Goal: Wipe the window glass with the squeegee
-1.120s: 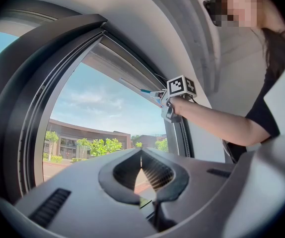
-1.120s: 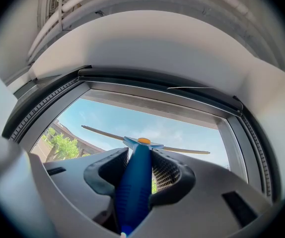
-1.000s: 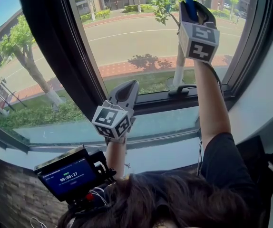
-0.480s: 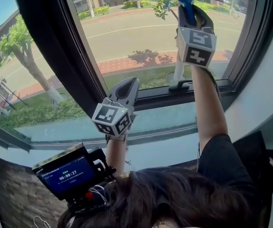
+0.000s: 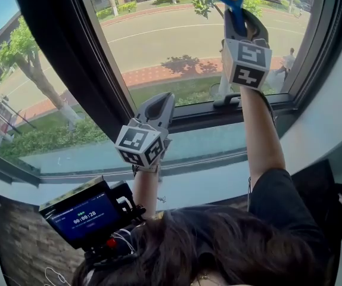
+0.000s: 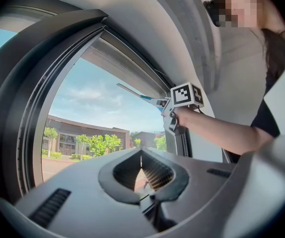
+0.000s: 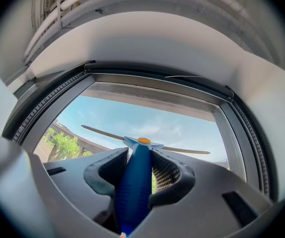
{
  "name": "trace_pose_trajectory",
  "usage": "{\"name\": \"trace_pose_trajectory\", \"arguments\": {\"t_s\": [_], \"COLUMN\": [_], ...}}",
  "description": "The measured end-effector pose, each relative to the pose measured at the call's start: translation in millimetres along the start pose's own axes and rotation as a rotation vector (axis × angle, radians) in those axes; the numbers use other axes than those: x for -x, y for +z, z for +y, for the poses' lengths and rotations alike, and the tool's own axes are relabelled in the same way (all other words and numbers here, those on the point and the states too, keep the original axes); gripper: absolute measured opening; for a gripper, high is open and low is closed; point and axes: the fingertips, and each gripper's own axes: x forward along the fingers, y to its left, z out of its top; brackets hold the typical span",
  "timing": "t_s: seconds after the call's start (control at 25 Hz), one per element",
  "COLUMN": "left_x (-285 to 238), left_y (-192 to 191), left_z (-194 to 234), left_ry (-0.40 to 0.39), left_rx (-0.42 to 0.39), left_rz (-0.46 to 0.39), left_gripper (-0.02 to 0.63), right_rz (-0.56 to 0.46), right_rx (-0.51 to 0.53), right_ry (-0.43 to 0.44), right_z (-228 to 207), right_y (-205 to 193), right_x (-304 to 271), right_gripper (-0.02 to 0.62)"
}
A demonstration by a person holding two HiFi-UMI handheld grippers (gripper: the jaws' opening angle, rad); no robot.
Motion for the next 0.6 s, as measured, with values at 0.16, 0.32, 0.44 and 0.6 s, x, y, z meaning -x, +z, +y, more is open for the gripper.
{"name": "trace_pose_trajectory", "arguments": {"t_s": [0.16, 0.32, 0.44, 0.6], "left_x": [2, 3, 4, 6], "left_y": [-4, -7, -7, -11], "left_z": [1, 2, 4, 7], "left_ry": [0.006, 0.009, 0.015, 0.023], "left_rx": [0.007, 0.012, 0.014, 0.02], "left_rz": [0.008, 0.013, 0.014, 0.023], "left_gripper": [0.002, 0.002, 0.002, 0.002], "right_rz": [0.006, 0.019, 0.029, 0.045], "right_rx": [0.002, -0.001, -0.004, -0.006], "right_ry": [0.0, 0.0, 0.006, 0.012], "right_z": [3, 5, 9, 13], "right_y": [-8, -18, -27, -39], "right_x": [7, 13, 17, 22], "right_gripper": [0.141, 0.141, 0.141, 0.141]}}
